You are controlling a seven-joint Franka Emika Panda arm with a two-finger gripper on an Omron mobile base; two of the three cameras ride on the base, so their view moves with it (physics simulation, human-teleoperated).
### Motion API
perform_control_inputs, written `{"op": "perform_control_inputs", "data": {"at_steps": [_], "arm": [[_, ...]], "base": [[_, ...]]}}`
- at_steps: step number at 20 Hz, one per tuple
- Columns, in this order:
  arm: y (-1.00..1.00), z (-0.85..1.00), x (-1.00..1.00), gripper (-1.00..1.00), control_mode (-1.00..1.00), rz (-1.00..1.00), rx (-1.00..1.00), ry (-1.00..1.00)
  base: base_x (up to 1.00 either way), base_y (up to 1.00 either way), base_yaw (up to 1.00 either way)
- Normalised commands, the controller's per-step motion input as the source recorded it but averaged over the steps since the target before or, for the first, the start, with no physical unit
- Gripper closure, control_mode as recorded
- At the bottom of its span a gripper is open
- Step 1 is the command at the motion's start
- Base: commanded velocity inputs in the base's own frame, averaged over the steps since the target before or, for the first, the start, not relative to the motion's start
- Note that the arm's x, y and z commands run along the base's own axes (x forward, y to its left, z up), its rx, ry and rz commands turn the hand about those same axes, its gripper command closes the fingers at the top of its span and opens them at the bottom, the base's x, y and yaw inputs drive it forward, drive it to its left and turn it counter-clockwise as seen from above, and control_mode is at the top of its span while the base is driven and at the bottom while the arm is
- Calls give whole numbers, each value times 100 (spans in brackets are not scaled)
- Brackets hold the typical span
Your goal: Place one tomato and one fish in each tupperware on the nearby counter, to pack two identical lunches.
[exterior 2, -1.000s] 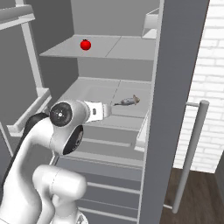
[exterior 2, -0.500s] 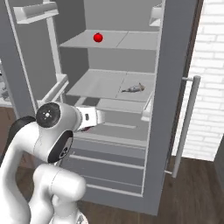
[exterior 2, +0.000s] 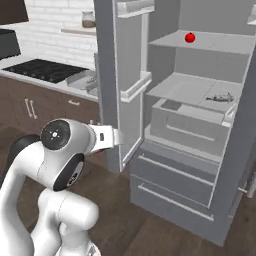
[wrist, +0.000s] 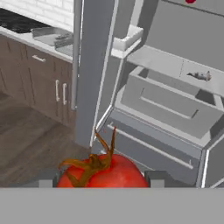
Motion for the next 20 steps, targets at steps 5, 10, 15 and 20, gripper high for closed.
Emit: {"op": "perform_control_inputs", "data": {"at_steps": [5,10,15,20], "arm": [[0,0,0,100,100,0,0,0],[0,0,0,100,100,0,0,0],[0,0,0,100,100,0,0,0],[0,0,0,100,100,0,0,0]], "base": [[3,85,79],[40,70,76],[100,15,57],[100,0,13]]}}
